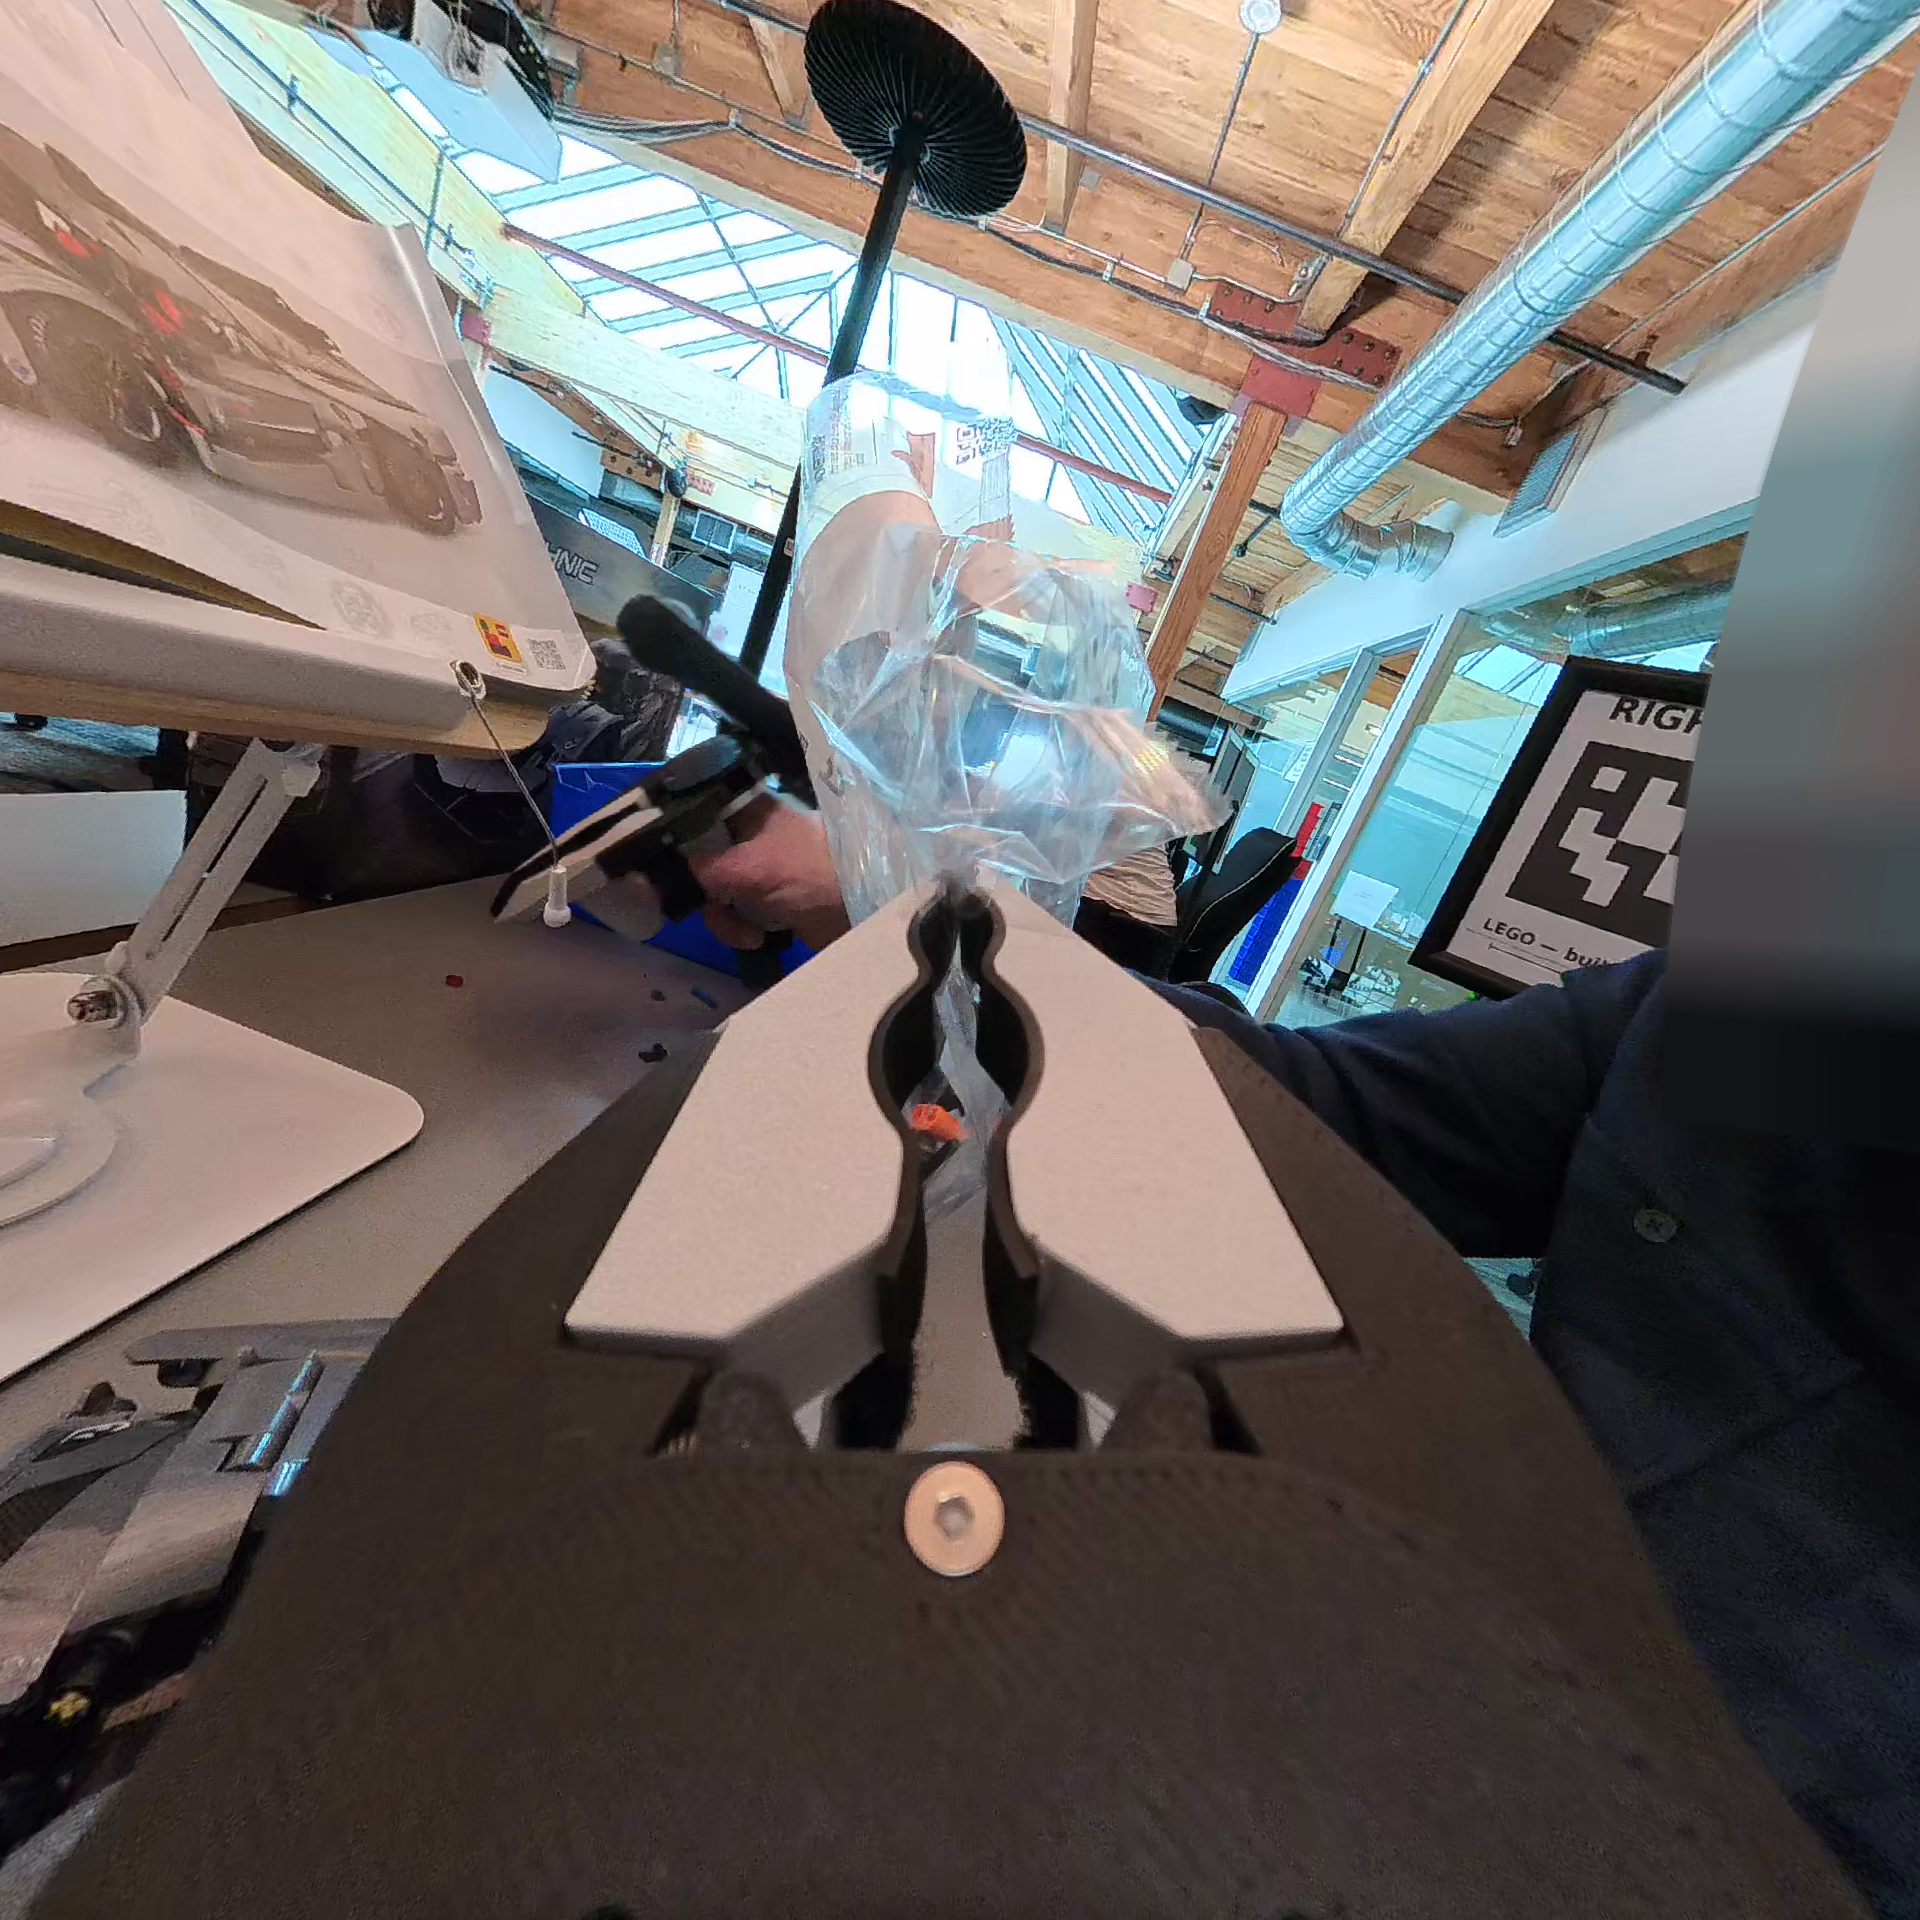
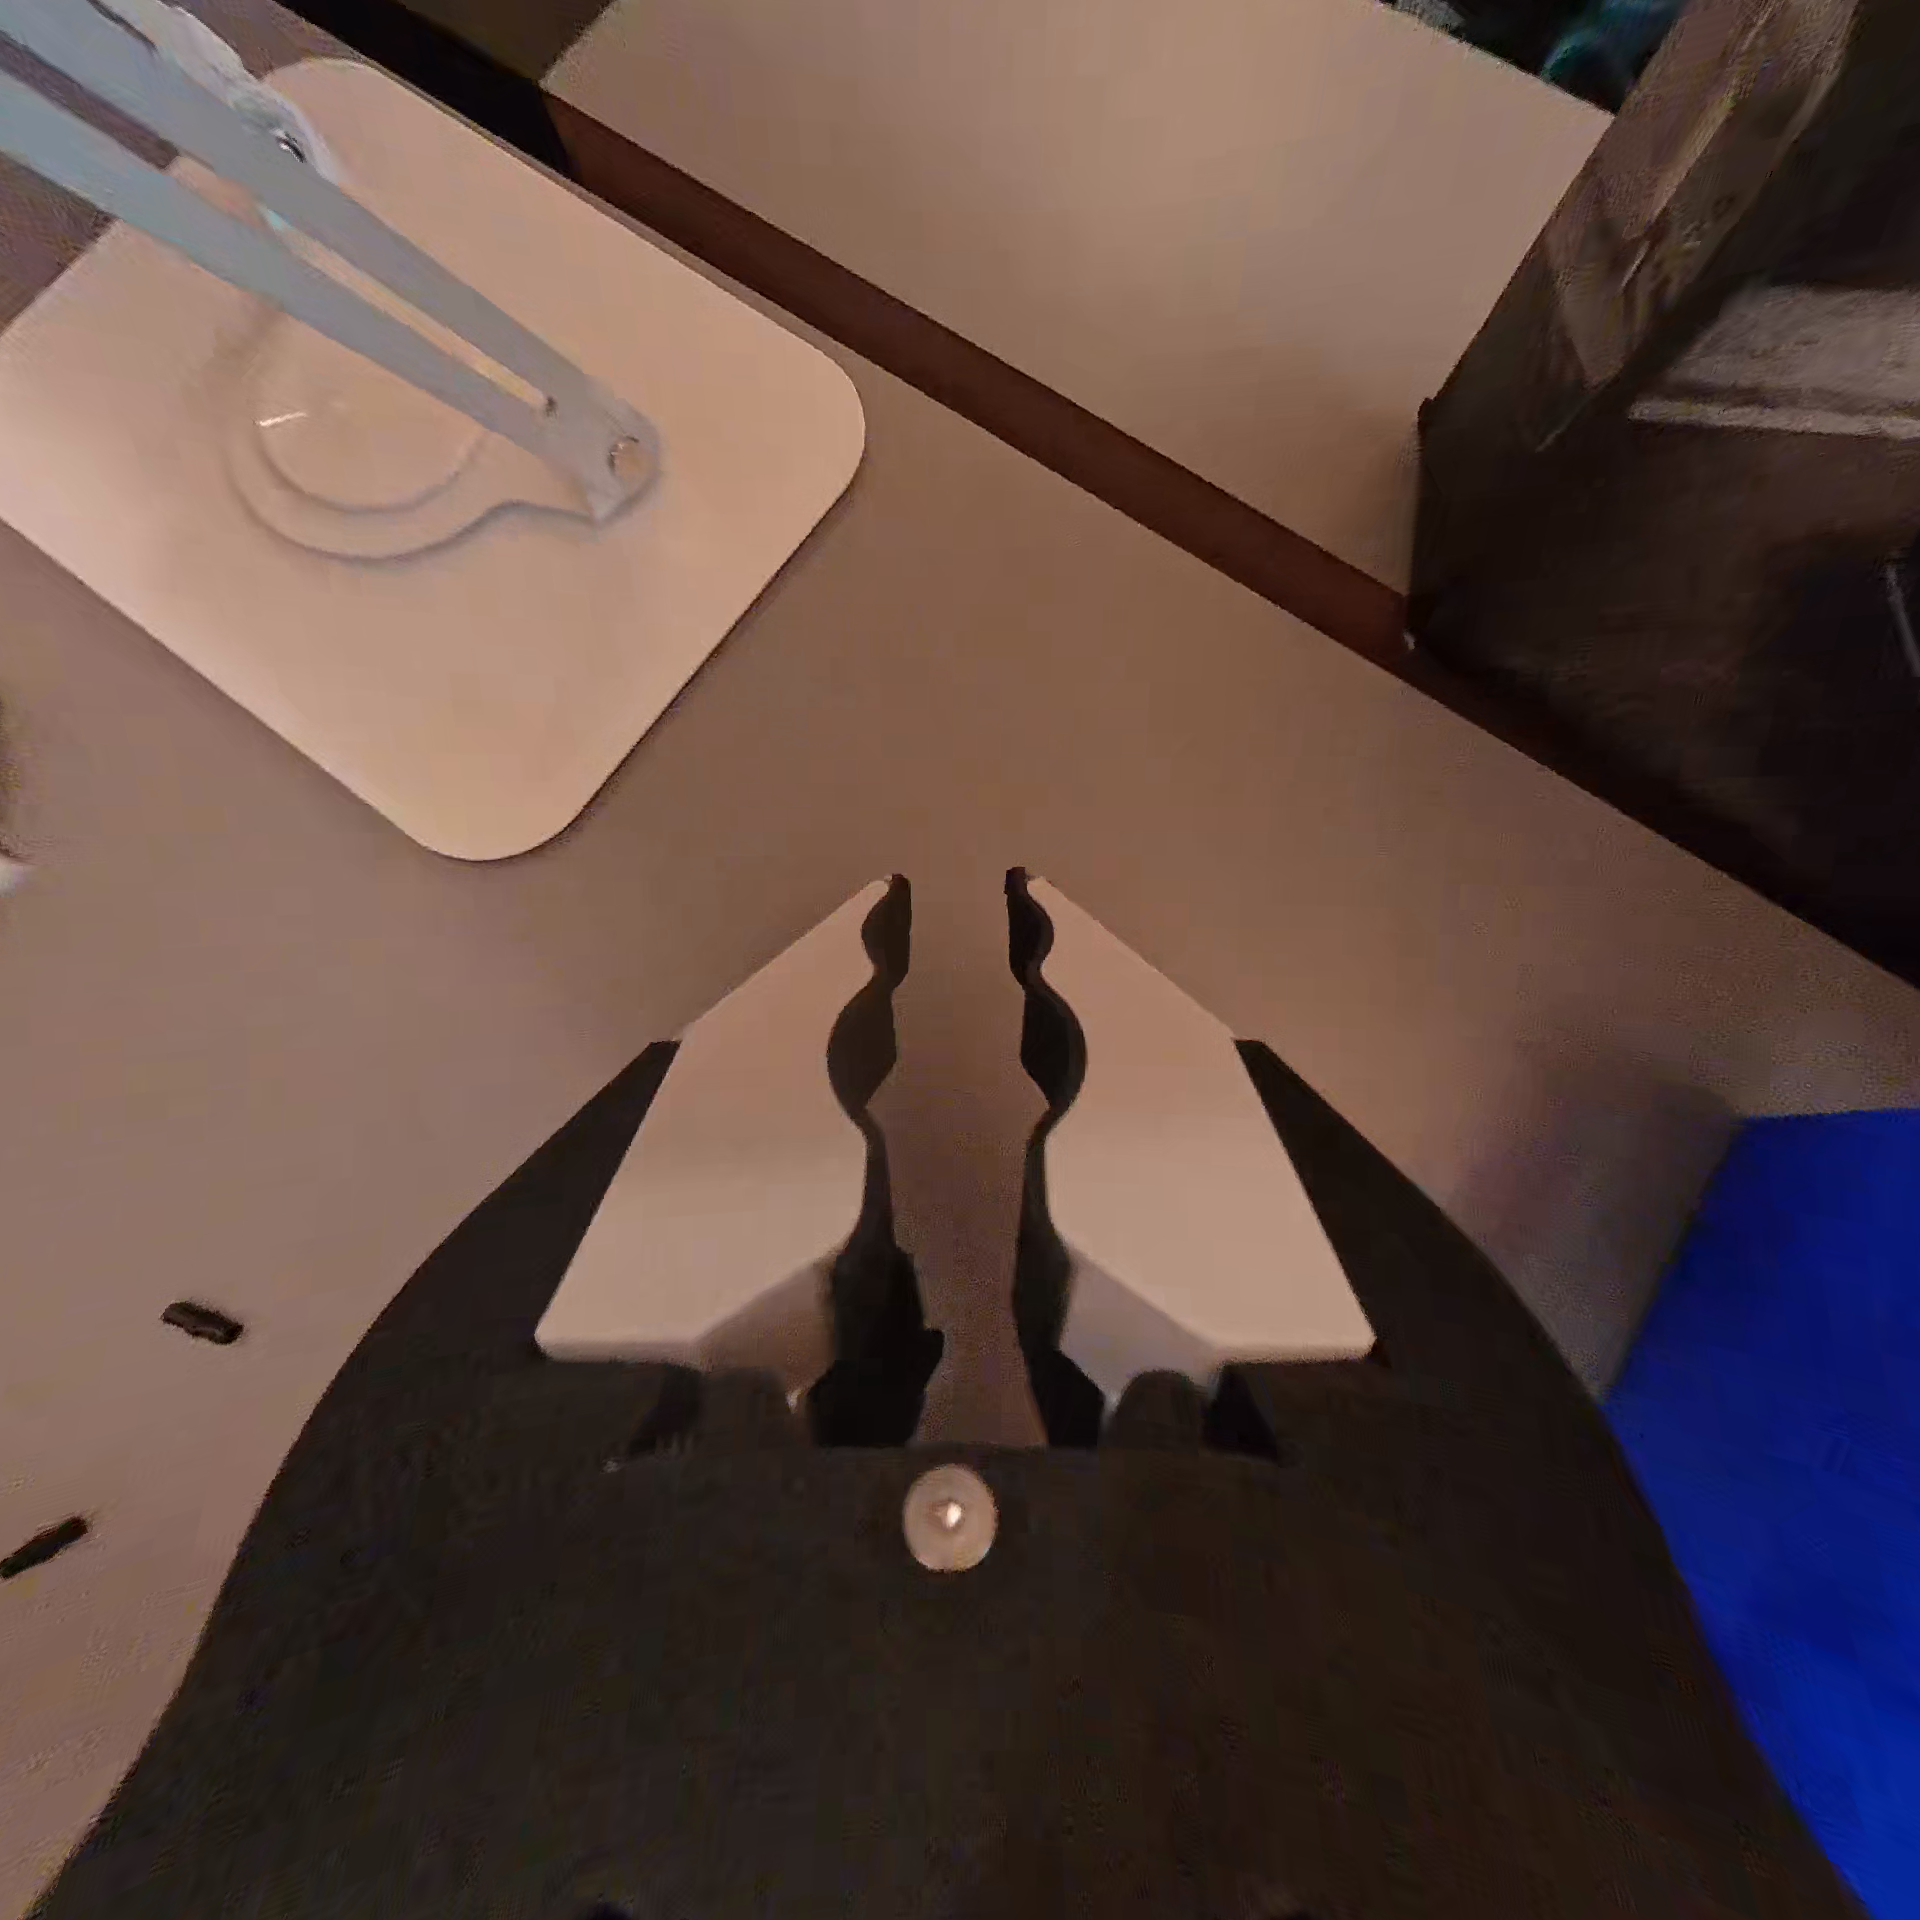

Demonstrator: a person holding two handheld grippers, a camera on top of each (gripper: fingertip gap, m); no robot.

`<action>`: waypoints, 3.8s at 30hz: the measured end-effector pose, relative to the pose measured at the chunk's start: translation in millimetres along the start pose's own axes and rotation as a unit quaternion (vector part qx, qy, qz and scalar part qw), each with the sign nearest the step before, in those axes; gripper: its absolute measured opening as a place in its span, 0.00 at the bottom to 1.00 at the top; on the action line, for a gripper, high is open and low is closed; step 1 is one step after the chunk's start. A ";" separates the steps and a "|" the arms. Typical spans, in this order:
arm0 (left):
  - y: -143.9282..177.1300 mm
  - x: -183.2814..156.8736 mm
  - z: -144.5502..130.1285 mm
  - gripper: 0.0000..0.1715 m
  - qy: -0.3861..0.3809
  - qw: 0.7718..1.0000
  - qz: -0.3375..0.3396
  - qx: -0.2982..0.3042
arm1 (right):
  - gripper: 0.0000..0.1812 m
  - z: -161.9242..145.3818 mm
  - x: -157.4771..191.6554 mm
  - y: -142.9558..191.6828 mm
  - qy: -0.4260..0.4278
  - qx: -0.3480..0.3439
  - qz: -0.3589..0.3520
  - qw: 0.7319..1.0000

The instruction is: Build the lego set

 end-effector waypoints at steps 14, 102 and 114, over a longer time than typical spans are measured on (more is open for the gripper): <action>-1.6 -3.8 1.4 0.00 -0.002 1.000 -0.008 0.001 | 0.03 -22.5 -20.0 -33.0 -0.015 0.075 -0.009 0.997; -2.7 -4.0 -3.2 0.00 -0.002 1.000 -0.004 0.007 | 0.07 79.5 201.7 190.8 0.145 -0.182 0.281 0.931; -1.3 -4.3 0.4 0.00 -0.005 1.000 -0.003 0.002 | 0.12 -1.5 79.7 127.8 0.050 -0.063 0.096 0.992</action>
Point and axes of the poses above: each gripper's, where its closed fingertips meet, y back along the fingers, z out of its top, x = y × z across the jaws, the point moved 3 cm from there along y, back along the fingers, and after that the axes turned 9 degrees about -x, right-handed, at the moved point
